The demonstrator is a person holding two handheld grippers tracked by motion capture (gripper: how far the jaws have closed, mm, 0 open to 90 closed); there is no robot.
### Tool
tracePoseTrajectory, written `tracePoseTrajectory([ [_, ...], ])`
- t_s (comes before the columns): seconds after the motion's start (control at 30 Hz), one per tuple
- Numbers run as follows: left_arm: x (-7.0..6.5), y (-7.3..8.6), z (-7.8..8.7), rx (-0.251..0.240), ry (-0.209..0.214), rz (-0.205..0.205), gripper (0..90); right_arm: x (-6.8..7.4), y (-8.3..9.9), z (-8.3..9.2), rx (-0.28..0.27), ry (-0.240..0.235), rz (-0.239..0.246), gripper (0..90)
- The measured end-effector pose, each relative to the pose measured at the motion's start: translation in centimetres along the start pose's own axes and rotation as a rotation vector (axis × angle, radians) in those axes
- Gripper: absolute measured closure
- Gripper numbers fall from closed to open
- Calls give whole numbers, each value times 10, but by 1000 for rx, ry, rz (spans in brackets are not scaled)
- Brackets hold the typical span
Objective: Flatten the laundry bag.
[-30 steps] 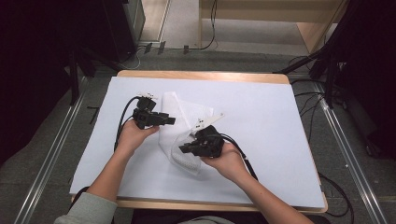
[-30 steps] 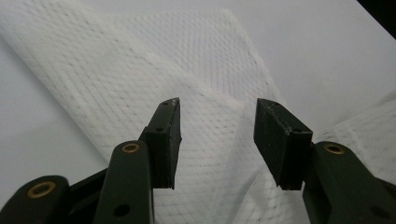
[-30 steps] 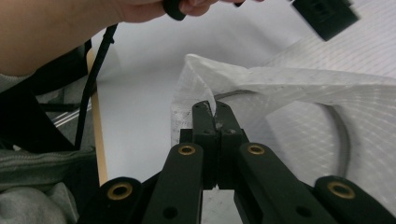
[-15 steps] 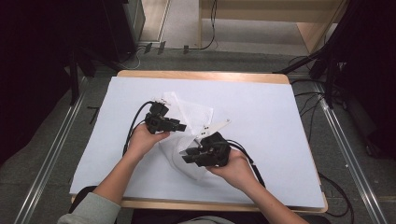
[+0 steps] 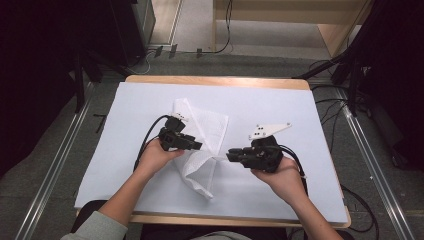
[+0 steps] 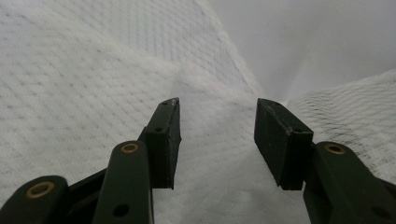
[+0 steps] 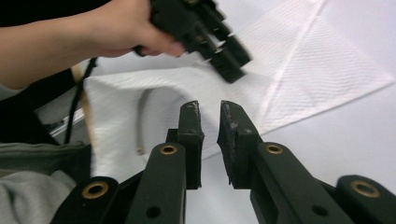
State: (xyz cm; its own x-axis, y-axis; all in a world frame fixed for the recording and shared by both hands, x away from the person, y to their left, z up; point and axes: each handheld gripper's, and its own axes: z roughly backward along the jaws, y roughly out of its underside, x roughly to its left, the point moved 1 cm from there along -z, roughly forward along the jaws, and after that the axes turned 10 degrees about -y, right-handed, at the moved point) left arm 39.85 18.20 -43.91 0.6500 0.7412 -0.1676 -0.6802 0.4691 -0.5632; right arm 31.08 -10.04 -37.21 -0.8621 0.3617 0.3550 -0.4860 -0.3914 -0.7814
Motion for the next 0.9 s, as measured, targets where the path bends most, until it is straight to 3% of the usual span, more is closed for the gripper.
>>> tracePoseTrajectory([
  [0.17,-2,9,3,7,-4,7,514,-16,0,-2,-14,35,-16,804],
  [0.2,-1,11,4,9,-6,8,513,-24,0,-7,-15,48,-22,798],
  [0.37,1,15,11,-5,-18,20,509,-36,0,-19,-15,77,-26,772],
  [0.47,3,18,17,-18,-25,26,506,-50,-2,-31,0,107,-9,762],
  [0.57,3,19,20,-27,-25,34,504,-60,-4,-38,-3,120,-18,762],
  [0.7,5,21,26,-43,-27,48,504,-86,-7,-55,3,143,-56,729],
  [0.9,6,24,33,-60,-33,57,501,-105,-13,-71,13,173,-75,708],
])
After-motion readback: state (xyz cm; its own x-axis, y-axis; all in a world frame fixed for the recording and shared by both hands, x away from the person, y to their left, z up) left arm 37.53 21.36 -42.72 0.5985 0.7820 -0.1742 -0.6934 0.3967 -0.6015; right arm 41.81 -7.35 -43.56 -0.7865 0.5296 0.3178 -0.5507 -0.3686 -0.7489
